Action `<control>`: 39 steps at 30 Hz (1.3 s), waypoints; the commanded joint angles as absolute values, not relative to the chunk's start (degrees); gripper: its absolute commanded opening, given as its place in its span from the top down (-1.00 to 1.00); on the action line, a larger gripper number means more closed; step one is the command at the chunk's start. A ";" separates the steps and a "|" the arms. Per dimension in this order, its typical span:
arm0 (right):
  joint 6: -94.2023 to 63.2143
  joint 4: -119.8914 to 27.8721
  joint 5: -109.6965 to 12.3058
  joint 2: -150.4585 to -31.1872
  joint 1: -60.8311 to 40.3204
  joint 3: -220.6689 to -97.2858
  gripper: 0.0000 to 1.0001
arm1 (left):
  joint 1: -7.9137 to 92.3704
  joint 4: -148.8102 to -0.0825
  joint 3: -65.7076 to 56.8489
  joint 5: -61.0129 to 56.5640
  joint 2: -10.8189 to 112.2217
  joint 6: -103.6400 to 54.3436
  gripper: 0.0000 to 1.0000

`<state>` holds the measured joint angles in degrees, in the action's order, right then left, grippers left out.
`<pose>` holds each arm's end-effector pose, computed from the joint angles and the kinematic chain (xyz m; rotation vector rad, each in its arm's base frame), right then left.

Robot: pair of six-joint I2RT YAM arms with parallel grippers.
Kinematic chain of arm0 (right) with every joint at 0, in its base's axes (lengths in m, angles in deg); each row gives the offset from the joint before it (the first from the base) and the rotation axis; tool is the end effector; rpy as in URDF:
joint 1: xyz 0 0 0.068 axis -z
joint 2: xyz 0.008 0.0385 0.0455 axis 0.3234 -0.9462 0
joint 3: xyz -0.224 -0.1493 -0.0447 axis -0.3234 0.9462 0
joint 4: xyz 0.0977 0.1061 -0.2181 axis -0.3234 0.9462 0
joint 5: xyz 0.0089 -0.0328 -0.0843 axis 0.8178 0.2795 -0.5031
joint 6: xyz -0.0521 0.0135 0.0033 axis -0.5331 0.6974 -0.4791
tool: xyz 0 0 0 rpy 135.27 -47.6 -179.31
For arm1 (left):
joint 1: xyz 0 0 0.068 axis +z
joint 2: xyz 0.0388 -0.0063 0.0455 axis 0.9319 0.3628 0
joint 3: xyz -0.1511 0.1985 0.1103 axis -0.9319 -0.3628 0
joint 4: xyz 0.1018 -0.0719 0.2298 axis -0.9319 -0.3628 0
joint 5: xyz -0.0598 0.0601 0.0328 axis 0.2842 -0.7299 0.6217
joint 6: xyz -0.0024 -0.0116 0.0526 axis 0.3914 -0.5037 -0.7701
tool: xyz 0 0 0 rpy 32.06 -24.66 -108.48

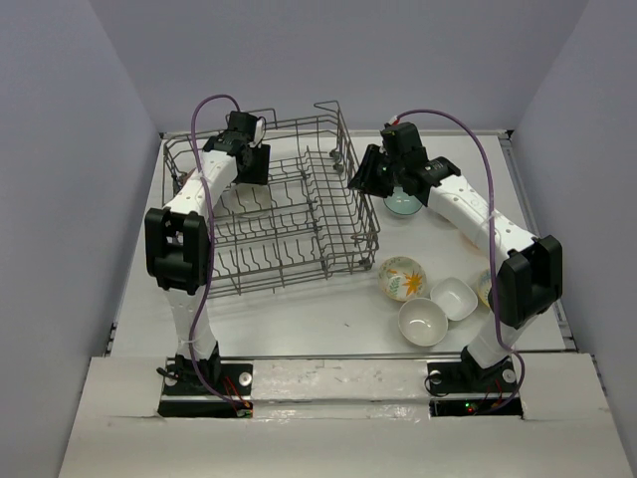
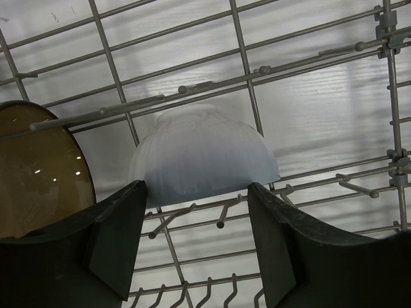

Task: Load the bowls into the dish rack
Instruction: Pick up the bowl from the dish rack.

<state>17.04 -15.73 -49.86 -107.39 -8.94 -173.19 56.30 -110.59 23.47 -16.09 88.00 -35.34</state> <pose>0.3444 0.1861 0.3331 0.1727 2.3459 0.7357 0.4393 -0.0933 0.2824 0.1932 2.3726 0.0062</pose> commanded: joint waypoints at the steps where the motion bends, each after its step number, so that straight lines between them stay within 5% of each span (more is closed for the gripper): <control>1: 19.44 -16.02 -48.34 -106.95 -9.25 -173.96 0.76 | 55.90 -112.67 22.63 -15.06 86.82 -35.88 -0.46; 39: 18.65 -15.76 -50.01 -107.04 -9.25 -173.43 0.76 | 55.72 -115.13 28.60 -25.16 93.59 -36.58 -0.47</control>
<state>16.89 -15.71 -50.25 -107.39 -8.96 -173.19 55.69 -113.17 24.15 -22.67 93.25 -36.83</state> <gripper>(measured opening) 0.402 0.734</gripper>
